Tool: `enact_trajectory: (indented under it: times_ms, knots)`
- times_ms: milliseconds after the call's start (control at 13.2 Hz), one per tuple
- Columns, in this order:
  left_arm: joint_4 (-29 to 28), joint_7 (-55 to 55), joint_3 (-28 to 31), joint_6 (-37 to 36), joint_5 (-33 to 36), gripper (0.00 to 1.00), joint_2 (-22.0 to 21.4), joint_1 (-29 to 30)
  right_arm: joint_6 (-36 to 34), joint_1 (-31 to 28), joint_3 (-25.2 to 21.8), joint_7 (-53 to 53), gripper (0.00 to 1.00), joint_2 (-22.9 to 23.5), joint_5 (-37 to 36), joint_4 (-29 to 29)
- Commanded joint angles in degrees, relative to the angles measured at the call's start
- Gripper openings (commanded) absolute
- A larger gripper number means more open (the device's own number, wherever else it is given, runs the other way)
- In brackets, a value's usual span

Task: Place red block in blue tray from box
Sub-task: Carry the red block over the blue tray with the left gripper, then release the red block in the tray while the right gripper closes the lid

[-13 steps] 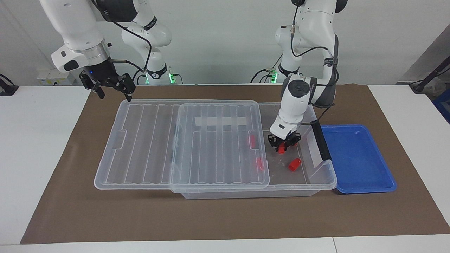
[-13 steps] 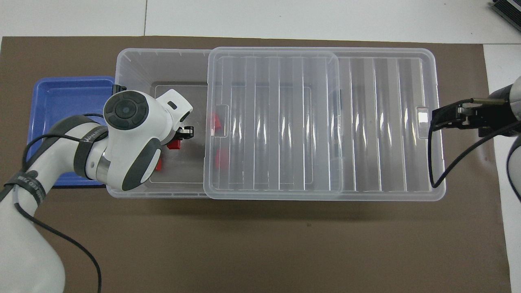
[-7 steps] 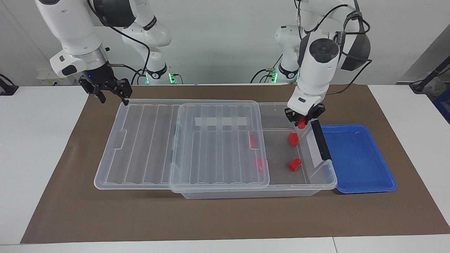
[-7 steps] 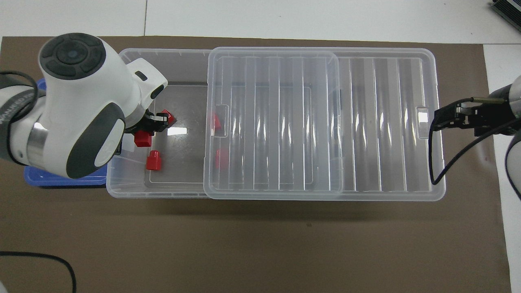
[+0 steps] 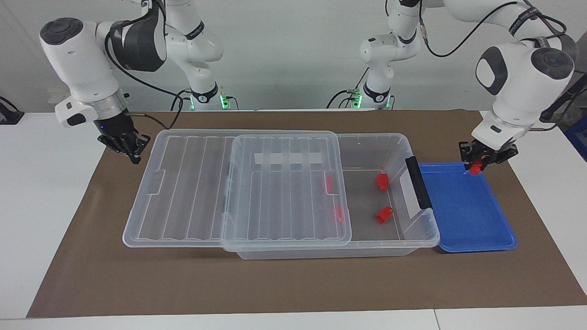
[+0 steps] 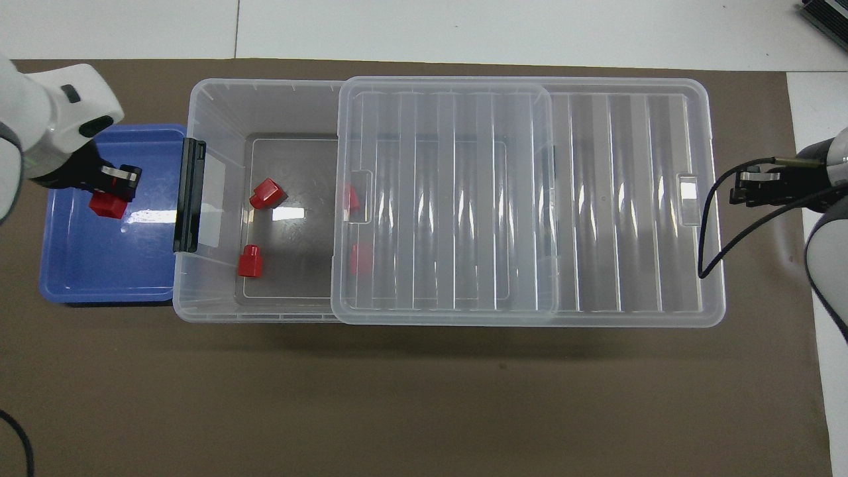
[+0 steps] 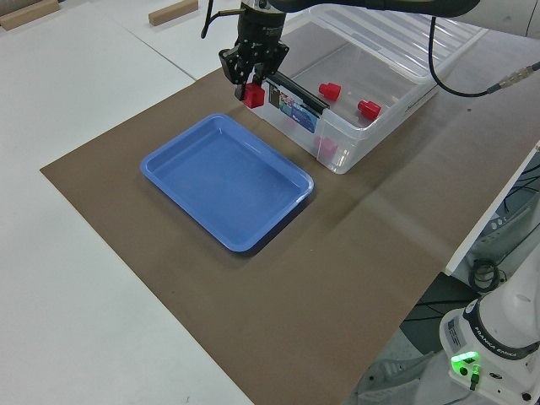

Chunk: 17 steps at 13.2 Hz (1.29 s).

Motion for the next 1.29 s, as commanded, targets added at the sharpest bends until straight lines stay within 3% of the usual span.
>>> enact_trajectory:
  times_ms: [0, 152, 455, 607, 759, 1214]
  knots:
    - [-11.8, 0.3, -0.6, 16.7, 0.0, 0.0, -0.7, 1.6, 4.1, -2.0, 0.3, -1.5, 0.0, -1.0, -0.1, -4.5]
    - [-14.6, 0.6, -0.6, 24.2, -0.1, 0.0, 2.3, 3.9, 5.9, -2.7, 0.3, -1.4, 0.0, 0.6, -0.1, -4.7]
    - [-14.8, 4.2, -0.7, 25.1, -1.0, 0.0, 5.6, 7.6, 8.0, -1.8, 0.5, -1.0, 0.0, 1.5, -0.1, -6.1]
    - [-16.2, 4.0, -0.7, 29.6, -3.1, 0.0, 8.4, 7.4, 8.0, -0.4, 0.6, -1.3, 0.0, 1.8, -0.1, -6.2]
    - [-18.1, 2.2, -0.7, 33.0, -3.1, 0.0, 8.5, 6.9, 8.2, 0.3, 0.8, -1.0, 0.0, 1.8, 0.0, -7.0]
    - [-18.3, -0.4, -0.7, 33.0, -3.1, 0.0, 8.4, 6.7, 7.1, 7.2, 1.0, -0.8, 0.0, 1.6, 0.1, -7.0]
